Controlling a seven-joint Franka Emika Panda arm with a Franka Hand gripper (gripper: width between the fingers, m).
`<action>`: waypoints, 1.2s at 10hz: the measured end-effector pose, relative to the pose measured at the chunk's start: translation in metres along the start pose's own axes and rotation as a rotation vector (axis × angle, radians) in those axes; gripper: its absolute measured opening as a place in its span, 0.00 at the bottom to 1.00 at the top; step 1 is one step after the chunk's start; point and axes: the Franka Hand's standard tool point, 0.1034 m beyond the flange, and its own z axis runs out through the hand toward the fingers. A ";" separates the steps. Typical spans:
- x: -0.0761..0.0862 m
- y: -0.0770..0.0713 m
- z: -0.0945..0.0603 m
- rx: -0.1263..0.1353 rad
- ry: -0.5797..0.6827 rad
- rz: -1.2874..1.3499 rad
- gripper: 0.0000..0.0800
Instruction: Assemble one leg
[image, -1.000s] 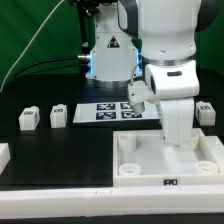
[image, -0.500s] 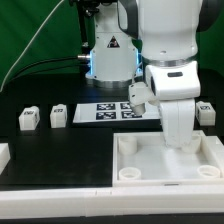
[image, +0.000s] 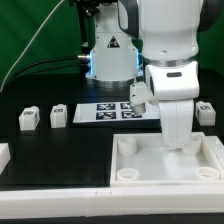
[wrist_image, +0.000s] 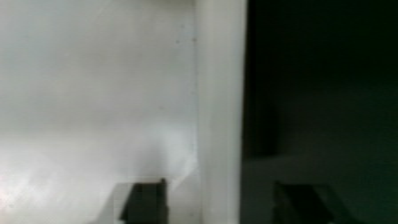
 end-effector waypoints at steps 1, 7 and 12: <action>0.000 0.000 0.000 0.000 0.000 0.000 0.53; -0.001 0.000 0.000 0.000 0.000 0.003 0.81; 0.012 -0.014 -0.051 -0.021 -0.042 0.049 0.81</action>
Offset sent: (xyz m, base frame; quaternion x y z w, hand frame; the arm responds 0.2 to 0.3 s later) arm 0.0007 0.0010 0.0000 -0.0014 -0.0008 0.0008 1.0000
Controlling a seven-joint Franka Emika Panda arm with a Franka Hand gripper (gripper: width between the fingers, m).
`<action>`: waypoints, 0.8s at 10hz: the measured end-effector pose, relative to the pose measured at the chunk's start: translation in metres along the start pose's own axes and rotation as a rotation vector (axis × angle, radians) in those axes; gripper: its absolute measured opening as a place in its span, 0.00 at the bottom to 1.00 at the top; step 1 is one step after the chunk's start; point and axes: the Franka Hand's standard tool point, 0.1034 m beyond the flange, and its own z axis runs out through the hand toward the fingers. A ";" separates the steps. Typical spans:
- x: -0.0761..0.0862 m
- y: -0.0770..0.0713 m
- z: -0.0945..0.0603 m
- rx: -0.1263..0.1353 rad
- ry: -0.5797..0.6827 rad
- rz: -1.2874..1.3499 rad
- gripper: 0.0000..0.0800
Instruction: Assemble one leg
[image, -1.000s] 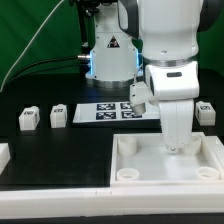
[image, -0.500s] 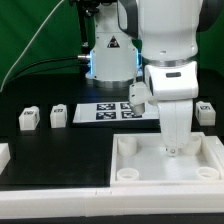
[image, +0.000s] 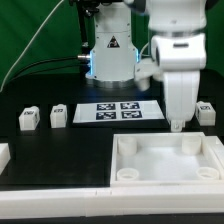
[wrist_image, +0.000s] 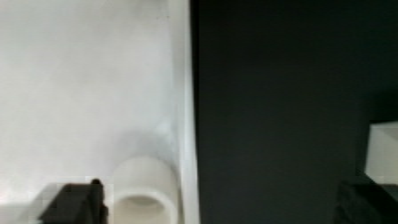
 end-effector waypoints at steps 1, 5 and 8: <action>0.001 -0.004 -0.007 -0.009 -0.003 0.013 0.81; -0.002 -0.005 0.001 0.004 -0.003 0.110 0.81; -0.001 -0.006 0.001 0.007 0.000 0.392 0.81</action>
Offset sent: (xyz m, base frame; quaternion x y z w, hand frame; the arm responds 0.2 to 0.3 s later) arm 0.0000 0.0000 0.0000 0.0000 0.0000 0.0000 1.0000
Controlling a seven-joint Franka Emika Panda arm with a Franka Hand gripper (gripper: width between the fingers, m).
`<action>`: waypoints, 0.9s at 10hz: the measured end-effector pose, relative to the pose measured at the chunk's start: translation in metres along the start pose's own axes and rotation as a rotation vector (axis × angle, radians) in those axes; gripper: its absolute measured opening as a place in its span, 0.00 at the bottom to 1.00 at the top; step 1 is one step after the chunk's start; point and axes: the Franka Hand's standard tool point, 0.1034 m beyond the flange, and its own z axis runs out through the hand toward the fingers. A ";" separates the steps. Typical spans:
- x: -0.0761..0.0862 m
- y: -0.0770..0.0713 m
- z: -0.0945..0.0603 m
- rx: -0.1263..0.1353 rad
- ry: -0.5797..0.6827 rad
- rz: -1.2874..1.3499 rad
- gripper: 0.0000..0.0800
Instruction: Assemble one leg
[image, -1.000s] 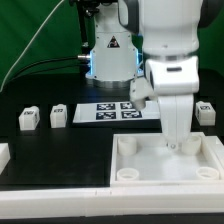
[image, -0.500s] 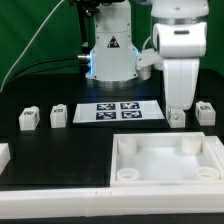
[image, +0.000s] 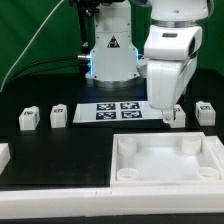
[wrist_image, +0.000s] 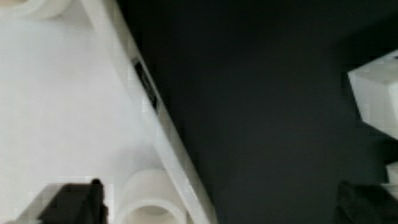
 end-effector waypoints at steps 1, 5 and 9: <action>0.001 -0.003 0.002 -0.007 0.016 0.150 0.81; 0.010 -0.029 0.012 0.024 0.032 0.674 0.81; 0.032 -0.062 0.018 0.060 0.028 1.051 0.81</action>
Offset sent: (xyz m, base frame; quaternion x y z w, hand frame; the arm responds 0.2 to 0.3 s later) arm -0.0148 0.0147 -0.0073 0.0231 -0.0010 0.2533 0.9671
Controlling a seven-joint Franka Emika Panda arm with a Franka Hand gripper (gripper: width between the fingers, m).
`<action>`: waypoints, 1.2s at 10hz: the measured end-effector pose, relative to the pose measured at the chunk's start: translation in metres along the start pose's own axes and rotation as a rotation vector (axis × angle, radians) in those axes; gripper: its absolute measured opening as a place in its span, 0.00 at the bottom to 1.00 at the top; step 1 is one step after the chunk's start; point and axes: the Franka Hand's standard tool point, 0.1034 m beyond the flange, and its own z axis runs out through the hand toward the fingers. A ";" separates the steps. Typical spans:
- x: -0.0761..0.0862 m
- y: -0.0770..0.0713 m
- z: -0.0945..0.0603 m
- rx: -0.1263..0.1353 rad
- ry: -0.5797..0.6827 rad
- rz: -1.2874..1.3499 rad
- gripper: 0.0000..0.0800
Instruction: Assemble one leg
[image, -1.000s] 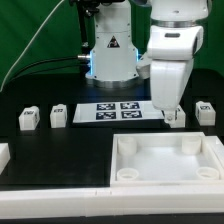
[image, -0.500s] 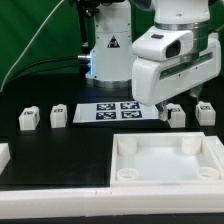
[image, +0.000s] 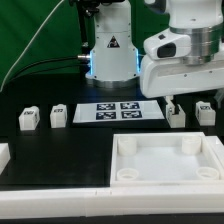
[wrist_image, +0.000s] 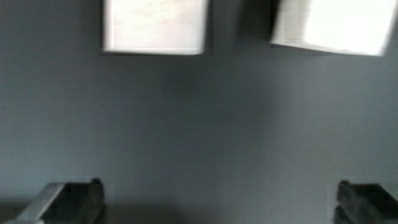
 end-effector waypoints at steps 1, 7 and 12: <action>-0.002 -0.008 0.000 0.000 0.000 -0.010 0.81; -0.005 -0.024 -0.001 0.001 -0.035 0.003 0.81; -0.024 -0.023 0.008 -0.050 -0.440 -0.004 0.81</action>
Offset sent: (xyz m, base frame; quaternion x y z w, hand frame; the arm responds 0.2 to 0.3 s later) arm -0.0010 0.0340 0.0061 0.0224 0.0057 0.0637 0.9977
